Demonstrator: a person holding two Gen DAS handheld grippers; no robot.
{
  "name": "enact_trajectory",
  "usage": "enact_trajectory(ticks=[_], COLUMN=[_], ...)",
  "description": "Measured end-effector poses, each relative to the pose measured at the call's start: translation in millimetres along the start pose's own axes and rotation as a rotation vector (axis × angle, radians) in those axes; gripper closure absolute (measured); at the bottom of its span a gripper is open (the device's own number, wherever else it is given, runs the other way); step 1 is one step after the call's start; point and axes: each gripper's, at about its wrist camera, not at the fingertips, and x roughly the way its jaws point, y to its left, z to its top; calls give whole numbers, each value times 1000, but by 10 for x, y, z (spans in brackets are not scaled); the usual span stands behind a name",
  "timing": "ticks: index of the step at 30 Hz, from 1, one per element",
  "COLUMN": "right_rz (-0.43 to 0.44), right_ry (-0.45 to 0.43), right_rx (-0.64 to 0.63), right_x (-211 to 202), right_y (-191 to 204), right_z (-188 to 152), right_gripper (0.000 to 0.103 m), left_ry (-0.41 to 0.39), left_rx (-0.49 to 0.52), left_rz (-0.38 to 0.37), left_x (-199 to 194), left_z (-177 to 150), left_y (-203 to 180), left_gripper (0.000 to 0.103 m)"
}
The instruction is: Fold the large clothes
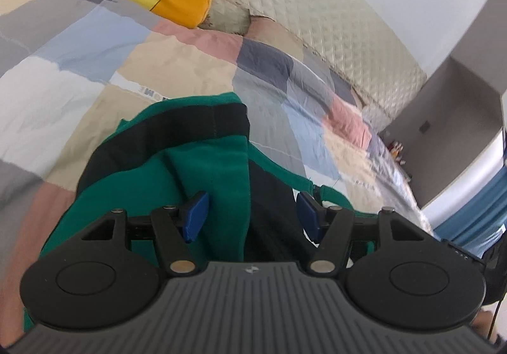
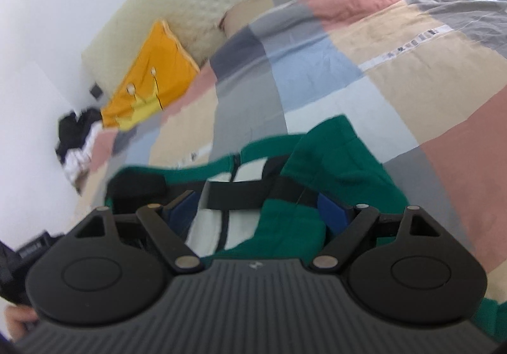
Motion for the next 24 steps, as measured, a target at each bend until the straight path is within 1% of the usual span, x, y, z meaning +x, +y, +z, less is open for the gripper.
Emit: enact_trajectory(ticks=[5, 6, 7, 8, 9, 11, 12, 13, 14, 15, 19, 21, 24], right_rz=[-97, -106, -112, -120, -128, -132, -129, -140, -161, -179, -177, -168, -139], right_ry=[97, 117, 136, 144, 146, 141, 136, 130, 123, 115, 90, 55, -22], right_rx=[-137, -153, -160, -162, -167, -160, -154, -146, -142, -140, -144, -135, -81], right_x=[292, 336, 386, 416, 427, 416, 403, 387, 373, 361, 278, 190, -15], right_y=[117, 129, 129, 129, 125, 112, 106, 98, 88, 82, 80, 83, 53], right_z=[-106, -145, -184, -211, -229, -229, -225, -222, -222, -222, -200, -159, -31], right_gripper=[20, 25, 26, 29, 33, 38, 48, 54, 70, 80, 88, 90, 90], left_ry=[20, 26, 31, 35, 38, 46, 51, 54, 53, 49, 21, 4, -29], left_rx=[126, 142, 154, 165, 175, 180, 169, 157, 145, 140, 118, 104, 76], left_rz=[89, 101, 114, 136, 163, 194, 198, 199, 203, 206, 200, 193, 177], left_x=[189, 222, 244, 265, 284, 319, 331, 331, 330, 326, 252, 190, 81], left_z=[-13, -18, -31, -41, -47, -46, -35, -30, -22, -17, -8, 11, 76], left_y=[-162, -174, -177, -175, -168, -128, -93, -59, -30, -13, 8, 12, 1], left_gripper=[38, 39, 43, 52, 56, 68, 70, 75, 82, 84, 89, 90, 91])
